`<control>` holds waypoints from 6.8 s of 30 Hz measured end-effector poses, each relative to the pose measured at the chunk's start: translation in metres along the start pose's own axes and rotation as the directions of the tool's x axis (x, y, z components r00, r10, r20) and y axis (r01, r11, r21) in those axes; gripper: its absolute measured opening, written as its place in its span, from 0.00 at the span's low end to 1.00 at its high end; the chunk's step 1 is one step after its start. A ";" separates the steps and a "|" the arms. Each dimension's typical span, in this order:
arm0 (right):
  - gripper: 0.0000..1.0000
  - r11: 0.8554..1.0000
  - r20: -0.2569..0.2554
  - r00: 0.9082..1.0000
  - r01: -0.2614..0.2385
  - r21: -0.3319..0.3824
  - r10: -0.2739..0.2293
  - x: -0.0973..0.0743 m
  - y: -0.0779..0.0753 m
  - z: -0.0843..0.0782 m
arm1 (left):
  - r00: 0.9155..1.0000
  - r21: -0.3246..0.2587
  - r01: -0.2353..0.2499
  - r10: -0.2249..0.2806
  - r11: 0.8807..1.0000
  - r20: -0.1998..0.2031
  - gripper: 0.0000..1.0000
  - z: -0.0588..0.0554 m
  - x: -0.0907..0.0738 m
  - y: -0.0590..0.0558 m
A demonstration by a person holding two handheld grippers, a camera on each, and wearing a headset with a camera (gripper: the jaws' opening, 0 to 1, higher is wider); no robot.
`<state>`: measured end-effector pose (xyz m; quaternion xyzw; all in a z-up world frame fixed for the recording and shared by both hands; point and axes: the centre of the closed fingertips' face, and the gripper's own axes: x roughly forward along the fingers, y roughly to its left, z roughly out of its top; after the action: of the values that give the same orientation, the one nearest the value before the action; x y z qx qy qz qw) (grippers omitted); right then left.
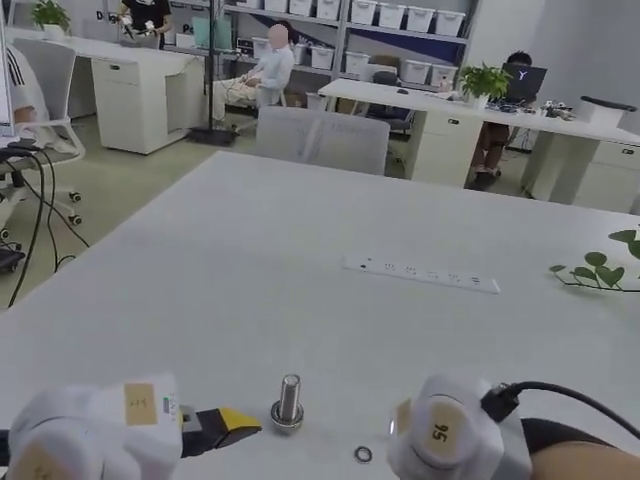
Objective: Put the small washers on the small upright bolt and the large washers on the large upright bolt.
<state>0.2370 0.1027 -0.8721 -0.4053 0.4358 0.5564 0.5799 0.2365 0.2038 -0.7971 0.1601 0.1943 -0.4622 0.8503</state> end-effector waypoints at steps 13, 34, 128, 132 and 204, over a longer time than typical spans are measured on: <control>0.18 0.999 -0.037 0.999 0.021 -0.051 -0.023 0.001 0.000 0.003 | 1.000 -0.001 -0.004 0.004 1.000 0.008 0.65 0.001 -0.001 0.001; 0.15 0.998 -0.070 0.997 0.006 -0.059 -0.010 0.002 0.000 0.002 | 1.000 0.000 -0.004 0.004 1.000 0.008 0.64 0.001 -0.001 0.001; 0.13 1.000 -0.074 0.997 0.017 -0.015 -0.018 0.000 -0.002 -0.002 | 0.999 -0.010 0.034 -0.034 0.999 -0.021 0.64 -0.004 0.003 -0.005; 0.13 1.000 -0.060 0.998 0.015 -0.011 -0.016 -0.001 0.000 0.000 | 0.999 -0.011 0.040 -0.040 0.999 -0.028 0.63 -0.006 0.004 -0.007; 0.13 0.988 0.049 0.988 0.147 -0.054 -0.144 -0.137 -0.100 0.021 | 0.995 -0.025 0.087 -0.089 0.996 -0.052 0.62 -0.016 0.009 -0.019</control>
<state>0.3375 0.0772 -0.7363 -0.4398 0.3757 0.5339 0.6167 0.2224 0.1943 -0.8168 0.1538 0.2288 -0.4926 0.8254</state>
